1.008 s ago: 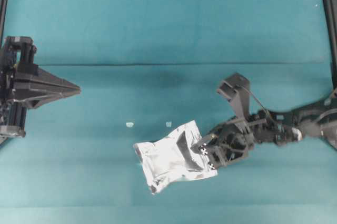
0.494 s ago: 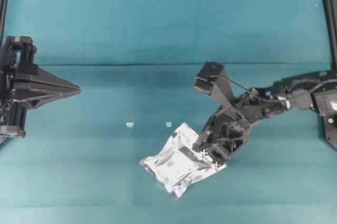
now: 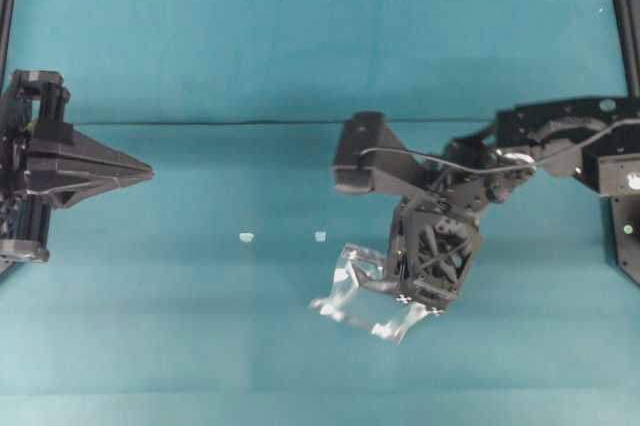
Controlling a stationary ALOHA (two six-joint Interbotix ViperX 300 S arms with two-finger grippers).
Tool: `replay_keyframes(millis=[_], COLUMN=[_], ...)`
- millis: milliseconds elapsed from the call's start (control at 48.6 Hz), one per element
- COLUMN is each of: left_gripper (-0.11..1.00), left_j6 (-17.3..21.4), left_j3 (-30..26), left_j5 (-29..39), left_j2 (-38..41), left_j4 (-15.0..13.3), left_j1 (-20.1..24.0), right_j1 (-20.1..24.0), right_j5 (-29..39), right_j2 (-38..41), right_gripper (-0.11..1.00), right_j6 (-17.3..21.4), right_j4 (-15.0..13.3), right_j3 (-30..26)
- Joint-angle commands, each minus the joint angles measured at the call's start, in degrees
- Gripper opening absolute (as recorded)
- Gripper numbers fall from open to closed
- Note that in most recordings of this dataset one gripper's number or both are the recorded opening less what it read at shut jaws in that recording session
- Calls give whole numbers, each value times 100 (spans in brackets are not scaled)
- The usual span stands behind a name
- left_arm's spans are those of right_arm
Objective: Hand over the silver zip bag and make it stand upright.
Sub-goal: 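Raise the bag with the right gripper and swing it upright toward center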
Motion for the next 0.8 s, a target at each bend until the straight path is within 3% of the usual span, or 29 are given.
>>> replay_keyframes(millis=[0,165,391,638,782], left_gripper=[-1,-1,-1,-1,-1], left_j6=[0,-9,-18,-35,-35], left_j3=[-62,-62,-53,-35,-9], left_j5=[-26,-26,-26,-26,-26], left_j2=[18,18,9,18,18], left_j4=[18,18,18,18,18], left_j1=[0,0,0,0,0], right_j1=[-9,53,211,211,229], right_j5=[431,1099,1477,1389,1143], right_j2=[70,439,809,932,1028], right_gripper=[3,3,3,3,3], right_j6=[53,-9,-35,-44,-44], right_j4=[-404,-1116,-2382,-2804,-2856], right_j3=[-519,-1178,-1872,-2013,-2039])
